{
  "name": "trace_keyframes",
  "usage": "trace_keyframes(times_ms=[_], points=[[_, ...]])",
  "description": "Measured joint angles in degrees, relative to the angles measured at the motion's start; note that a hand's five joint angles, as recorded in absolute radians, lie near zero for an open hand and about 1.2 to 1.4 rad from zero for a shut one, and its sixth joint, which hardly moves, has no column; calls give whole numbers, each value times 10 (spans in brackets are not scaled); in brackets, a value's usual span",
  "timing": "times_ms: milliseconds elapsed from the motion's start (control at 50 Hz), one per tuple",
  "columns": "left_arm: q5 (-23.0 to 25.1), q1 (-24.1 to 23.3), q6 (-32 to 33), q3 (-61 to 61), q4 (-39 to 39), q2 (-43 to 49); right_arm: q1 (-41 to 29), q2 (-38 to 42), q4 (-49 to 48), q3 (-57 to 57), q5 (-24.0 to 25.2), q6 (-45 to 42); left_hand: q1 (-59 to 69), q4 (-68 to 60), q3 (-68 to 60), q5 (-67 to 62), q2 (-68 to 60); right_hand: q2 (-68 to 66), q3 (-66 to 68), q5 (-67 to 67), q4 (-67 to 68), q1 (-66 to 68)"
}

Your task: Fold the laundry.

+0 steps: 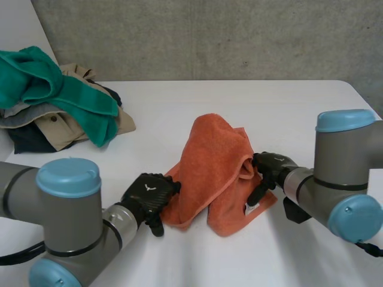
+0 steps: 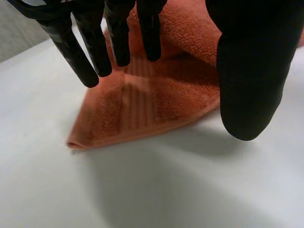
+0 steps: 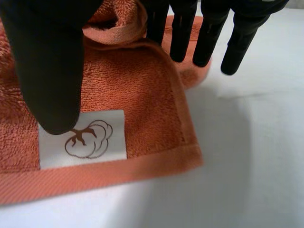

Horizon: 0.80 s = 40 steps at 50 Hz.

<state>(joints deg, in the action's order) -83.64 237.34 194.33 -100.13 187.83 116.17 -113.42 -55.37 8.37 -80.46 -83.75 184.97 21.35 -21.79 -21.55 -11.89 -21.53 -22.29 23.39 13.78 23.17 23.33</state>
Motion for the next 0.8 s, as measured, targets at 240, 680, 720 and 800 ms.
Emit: trace_keyframes(times_ms=[240, 680, 720, 800], points=[[-25, -20, -2, 30, 3, 28, -22, 13, -66, 1, -11, 2, 205, -183, -185, -180, -190, -452, 444, 436, 450, 402], [-65, -17, -9, 71, 17, 19, 67, -205, -6, -30, 8, -154, 378, -393, -393, -387, -386, -451, 446, 443, 452, 413], [-60, -7, -13, 63, 11, -2, 67, -214, 15, -24, 9, -198, 229, -251, -254, -251, -253, -451, 446, 443, 452, 413], [-45, 7, -21, 38, -10, -34, 60, -224, 39, -14, 9, -244, 100, -108, -113, -107, -112, -452, 446, 443, 452, 413]])
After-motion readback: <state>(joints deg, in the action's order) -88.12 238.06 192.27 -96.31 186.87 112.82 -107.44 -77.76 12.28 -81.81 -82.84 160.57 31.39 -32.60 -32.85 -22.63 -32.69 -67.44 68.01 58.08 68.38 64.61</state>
